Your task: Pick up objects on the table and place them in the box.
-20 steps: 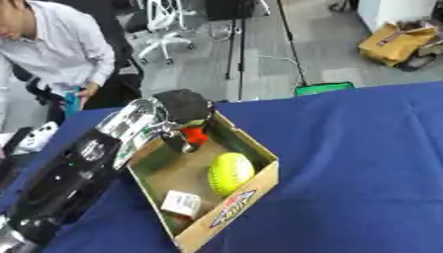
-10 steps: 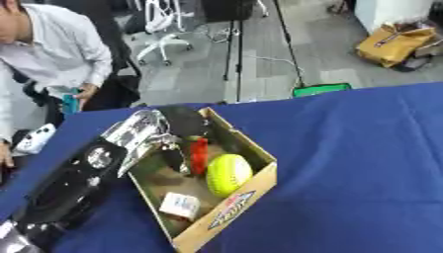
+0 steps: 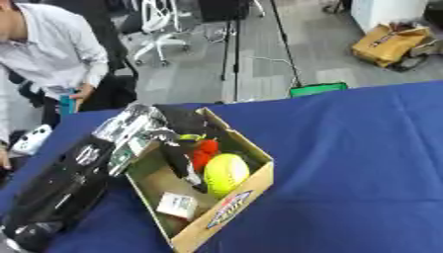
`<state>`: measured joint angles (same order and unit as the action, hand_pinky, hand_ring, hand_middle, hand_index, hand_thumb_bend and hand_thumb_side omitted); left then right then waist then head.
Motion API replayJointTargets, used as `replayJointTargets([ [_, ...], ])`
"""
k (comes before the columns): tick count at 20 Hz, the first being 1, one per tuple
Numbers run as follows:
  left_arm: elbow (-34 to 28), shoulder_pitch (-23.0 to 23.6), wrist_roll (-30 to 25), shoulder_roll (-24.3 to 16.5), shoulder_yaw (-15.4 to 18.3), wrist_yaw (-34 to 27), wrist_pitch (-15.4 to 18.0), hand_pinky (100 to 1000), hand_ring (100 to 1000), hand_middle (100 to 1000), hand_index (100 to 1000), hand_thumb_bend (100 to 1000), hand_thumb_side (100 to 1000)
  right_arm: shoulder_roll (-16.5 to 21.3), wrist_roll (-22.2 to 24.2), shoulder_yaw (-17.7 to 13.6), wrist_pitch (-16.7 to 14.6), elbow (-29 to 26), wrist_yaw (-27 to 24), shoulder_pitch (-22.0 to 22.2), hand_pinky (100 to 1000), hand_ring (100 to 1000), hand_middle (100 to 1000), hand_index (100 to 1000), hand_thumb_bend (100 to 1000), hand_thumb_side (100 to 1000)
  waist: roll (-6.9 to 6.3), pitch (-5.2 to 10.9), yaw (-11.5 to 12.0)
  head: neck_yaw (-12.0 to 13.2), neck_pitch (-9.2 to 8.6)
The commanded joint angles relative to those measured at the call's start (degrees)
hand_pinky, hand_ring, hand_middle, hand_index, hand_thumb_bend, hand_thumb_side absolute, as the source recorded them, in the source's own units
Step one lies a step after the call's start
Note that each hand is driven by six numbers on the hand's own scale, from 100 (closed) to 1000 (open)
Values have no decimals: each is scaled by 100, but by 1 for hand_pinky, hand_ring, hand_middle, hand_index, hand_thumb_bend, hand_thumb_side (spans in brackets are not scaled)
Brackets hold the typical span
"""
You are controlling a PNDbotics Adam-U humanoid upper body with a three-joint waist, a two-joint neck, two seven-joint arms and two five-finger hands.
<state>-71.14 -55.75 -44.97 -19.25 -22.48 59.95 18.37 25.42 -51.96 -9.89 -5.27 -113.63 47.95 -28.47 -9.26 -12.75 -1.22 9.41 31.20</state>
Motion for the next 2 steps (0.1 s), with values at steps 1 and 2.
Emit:
replayJointTargets([
  [1, -313, -44, -699, -227, 51, -139, 601, 1000, 1000, 1000, 1000, 841, 771, 95, -1, -50, 11, -96, 1, -54, 617, 474, 350, 460, 100, 590, 82, 131, 26, -56, 25],
  [2, -385, -29, -699, -241, 67, -164, 582, 1000, 1000, 1000, 1000, 848, 799, 94, -1, -51, 12, -96, 2, -52, 618, 474, 351, 460, 100, 590, 87, 135, 33, -113, 35],
])
